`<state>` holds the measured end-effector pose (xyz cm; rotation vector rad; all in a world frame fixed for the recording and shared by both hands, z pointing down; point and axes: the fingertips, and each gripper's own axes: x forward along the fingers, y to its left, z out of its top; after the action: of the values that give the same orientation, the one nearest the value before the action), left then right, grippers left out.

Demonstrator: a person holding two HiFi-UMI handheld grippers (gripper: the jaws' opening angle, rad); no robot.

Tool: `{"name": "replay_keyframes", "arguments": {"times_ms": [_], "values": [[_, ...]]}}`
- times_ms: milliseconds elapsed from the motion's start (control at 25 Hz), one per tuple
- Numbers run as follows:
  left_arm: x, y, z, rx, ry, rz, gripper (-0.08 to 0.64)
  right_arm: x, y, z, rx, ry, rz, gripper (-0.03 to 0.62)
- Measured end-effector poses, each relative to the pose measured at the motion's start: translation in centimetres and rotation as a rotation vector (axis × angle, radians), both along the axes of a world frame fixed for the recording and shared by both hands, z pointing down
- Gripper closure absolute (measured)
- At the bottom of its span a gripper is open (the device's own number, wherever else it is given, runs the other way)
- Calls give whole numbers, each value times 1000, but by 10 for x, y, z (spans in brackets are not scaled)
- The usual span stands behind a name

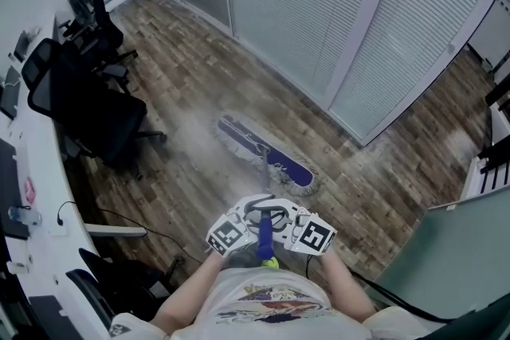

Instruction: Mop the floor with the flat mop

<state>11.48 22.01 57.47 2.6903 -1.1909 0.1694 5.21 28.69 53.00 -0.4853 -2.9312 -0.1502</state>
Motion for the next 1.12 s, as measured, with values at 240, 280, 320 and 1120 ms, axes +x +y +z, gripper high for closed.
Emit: {"name": "replay_keyframes", "arguments": {"times_ms": [240, 280, 320, 1120], "values": [[-60, -46, -2, 5, 8, 30, 362, -63, -47, -2, 1, 4, 23, 431], [-72, -55, -2, 6, 9, 37, 362, -75, -57, -2, 1, 4, 31, 431], [-84, -64, -1, 3, 11, 42, 362, -87, -66, -2, 0, 6, 38, 431], [-224, -231, 14, 7, 12, 104, 362, -233, -235, 13, -11, -9, 101, 417]]}}
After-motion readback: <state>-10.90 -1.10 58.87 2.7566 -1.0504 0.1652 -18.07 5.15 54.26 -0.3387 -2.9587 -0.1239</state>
